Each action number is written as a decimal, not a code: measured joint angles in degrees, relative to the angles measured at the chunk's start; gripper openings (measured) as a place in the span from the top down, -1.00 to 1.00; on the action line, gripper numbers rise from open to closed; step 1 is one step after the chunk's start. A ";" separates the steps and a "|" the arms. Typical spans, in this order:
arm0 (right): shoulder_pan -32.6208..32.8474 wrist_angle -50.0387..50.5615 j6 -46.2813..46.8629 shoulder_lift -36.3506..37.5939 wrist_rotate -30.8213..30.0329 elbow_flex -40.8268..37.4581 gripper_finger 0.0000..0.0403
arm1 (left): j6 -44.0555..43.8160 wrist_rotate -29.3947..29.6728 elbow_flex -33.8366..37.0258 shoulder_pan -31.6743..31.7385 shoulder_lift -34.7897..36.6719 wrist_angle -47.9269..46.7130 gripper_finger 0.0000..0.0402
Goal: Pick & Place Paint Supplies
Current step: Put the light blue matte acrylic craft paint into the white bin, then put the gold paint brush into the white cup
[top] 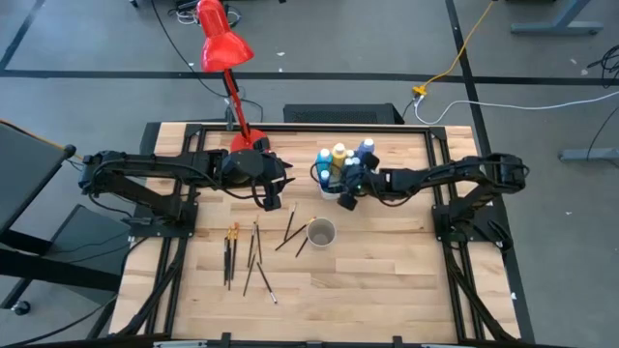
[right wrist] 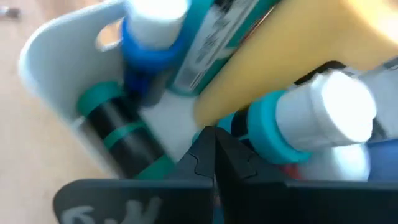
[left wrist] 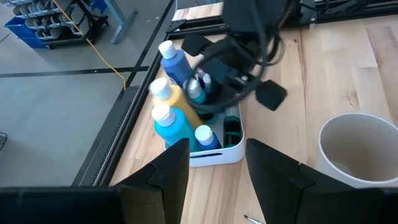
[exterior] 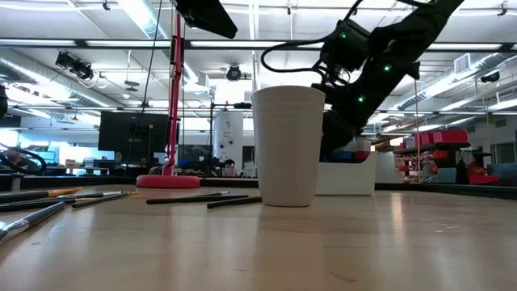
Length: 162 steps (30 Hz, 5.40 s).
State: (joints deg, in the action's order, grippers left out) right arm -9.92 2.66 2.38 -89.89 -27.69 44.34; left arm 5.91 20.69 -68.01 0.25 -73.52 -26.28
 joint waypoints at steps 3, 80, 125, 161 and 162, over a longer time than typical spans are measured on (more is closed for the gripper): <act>-1.36 -1.78 -1.46 0.04 -0.07 0.11 0.99 | -0.04 0.01 0.00 -0.01 0.02 -0.01 0.17; 15.29 -4.87 -1.40 18.62 13.67 0.06 0.03 | -88.52 -2.43 44.11 -18.53 18.29 -14.05 0.17; 15.29 -16.35 -1.43 18.60 13.69 0.00 0.03 | -91.22 1.74 44.09 -18.62 2.80 -1.68 0.96; 14.68 -16.18 -0.68 18.62 16.70 0.02 0.03 | -5.62 10.35 26.50 -17.85 9.14 57.66 0.96; 14.67 -14.51 0.34 18.62 16.70 0.02 0.03 | -4.32 9.72 26.44 -17.53 8.11 59.41 0.97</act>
State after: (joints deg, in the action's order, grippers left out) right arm 4.75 -11.85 2.72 -71.26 -11.00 44.36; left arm 1.59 30.40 -41.57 -17.28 -65.41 33.13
